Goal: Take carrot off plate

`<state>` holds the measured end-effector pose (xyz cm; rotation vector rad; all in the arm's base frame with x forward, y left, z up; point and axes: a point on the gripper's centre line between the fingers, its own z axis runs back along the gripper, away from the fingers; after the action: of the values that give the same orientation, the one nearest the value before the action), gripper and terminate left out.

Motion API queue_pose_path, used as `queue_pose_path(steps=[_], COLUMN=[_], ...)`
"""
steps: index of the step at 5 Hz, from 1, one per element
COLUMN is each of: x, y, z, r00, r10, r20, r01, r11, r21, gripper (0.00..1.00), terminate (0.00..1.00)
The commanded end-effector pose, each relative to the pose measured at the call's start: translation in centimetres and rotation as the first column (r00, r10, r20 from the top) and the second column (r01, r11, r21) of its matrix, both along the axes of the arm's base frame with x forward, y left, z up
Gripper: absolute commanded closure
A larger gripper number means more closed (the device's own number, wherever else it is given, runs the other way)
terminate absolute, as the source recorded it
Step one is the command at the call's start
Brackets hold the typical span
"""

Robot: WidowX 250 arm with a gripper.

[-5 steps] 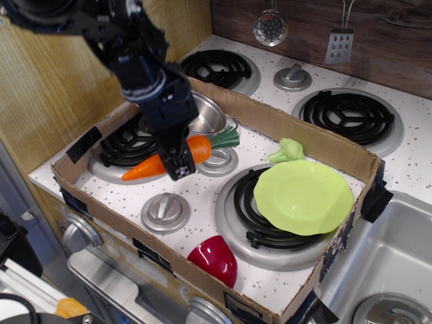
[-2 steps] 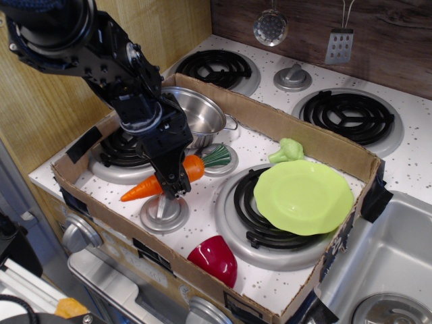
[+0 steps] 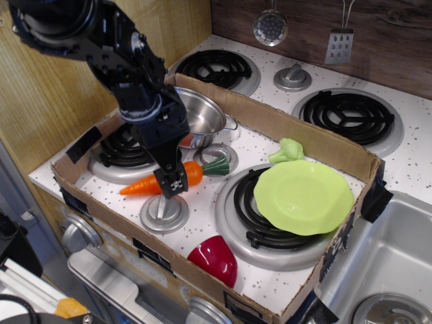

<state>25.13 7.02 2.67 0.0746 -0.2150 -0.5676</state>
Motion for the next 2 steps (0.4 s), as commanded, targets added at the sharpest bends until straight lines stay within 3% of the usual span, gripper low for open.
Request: queue_pose_path(steps=[1,2], x=[2.7,3.3], y=[-2.4,-4.1], z=[6.3,8.5], r00=[0.995,0.992], r10=[0.1,0.125], r20=[0.03,0.033], r01=[-0.101,-0.127], r11=[0.993,0.99], r21=[0.054,0.058], gripper=[0.0,0.0], terminate=[0.0,0.0])
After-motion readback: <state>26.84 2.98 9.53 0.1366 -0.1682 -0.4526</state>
